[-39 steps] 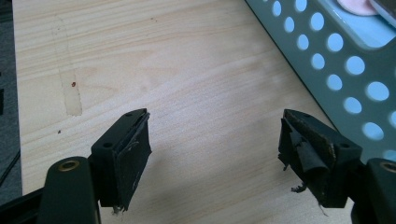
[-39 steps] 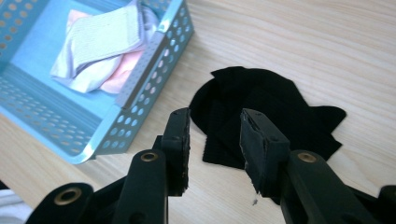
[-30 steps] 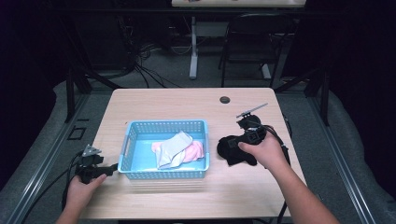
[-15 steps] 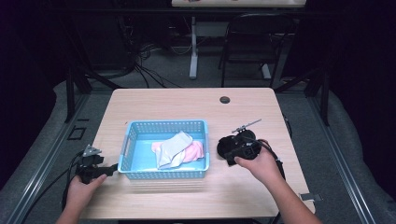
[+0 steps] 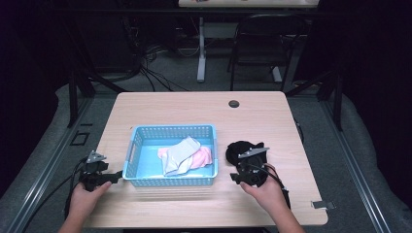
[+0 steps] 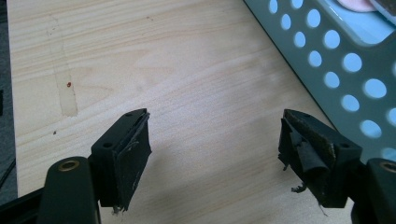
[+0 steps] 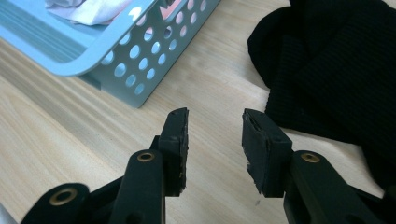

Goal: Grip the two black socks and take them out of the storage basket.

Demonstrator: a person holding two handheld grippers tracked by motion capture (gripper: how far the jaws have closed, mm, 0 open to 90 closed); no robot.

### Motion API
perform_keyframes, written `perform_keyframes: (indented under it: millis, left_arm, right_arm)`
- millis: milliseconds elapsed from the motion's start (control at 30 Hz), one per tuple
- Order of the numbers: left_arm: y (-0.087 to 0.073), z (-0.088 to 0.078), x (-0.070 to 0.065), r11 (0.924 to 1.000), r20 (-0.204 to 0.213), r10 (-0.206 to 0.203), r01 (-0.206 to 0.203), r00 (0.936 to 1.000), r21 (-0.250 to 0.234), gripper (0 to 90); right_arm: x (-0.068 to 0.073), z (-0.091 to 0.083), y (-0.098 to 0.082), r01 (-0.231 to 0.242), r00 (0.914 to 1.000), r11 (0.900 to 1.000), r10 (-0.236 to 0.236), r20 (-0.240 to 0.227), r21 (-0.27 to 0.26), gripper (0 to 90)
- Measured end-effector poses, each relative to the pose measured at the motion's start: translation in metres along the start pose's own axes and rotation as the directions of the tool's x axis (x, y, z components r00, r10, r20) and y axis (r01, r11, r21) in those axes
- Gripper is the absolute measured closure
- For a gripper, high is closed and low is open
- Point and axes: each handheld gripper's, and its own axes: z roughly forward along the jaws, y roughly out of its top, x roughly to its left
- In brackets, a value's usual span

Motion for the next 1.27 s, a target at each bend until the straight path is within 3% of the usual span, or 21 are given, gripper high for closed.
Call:
perform_keyframes:
  millis: [300, 533, 633, 767, 1100, 1267]
  left_arm:
    - [0.0, 0.0, 0.0, 1.0, 0.001, 0.0, 0.0, 1.0, 0.001, 24.7]
    - [0.001, 0.0, -0.001, 1.0, 0.003, -0.003, 0.003, 1.0, -0.004, 24.8]
    - [0.001, 0.0, -0.001, 1.0, 0.003, -0.002, 0.002, 1.0, -0.004, 24.8]
    - [0.001, 0.001, 0.0, 1.0, 0.004, 0.0, 0.0, 1.0, -0.002, 24.7]
    - [0.001, 0.001, 0.0, 1.0, 0.003, 0.002, -0.002, 1.0, 0.001, 24.7]
    - [0.002, 0.001, 0.001, 1.0, 0.005, 0.0, 0.0, 1.0, -0.003, 24.7]
  right_arm:
    - [0.003, 0.007, -0.016, 0.014, 0.9999, 0.999, -0.014, -0.001, -0.047, 59.5]
    - [-0.001, 0.014, -0.024, -0.002, 1.0, 0.997, 0.002, 0.0, -0.081, 59.2]
    - [-0.003, 0.015, -0.025, -0.004, 0.9999, 0.996, 0.004, 0.011, -0.085, 58.7]
    - [-0.007, 0.018, -0.027, -0.043, 0.9989, 0.993, 0.041, -0.024, -0.108, 57.9]
    - [-0.007, 0.02, -0.028, -0.032, 0.9993, 0.991, 0.029, -0.025, -0.132, 57.4]
    - [-0.01, 0.017, -0.028, -0.054, 0.9985, 0.985, 0.052, -0.018, -0.163, 57.3]
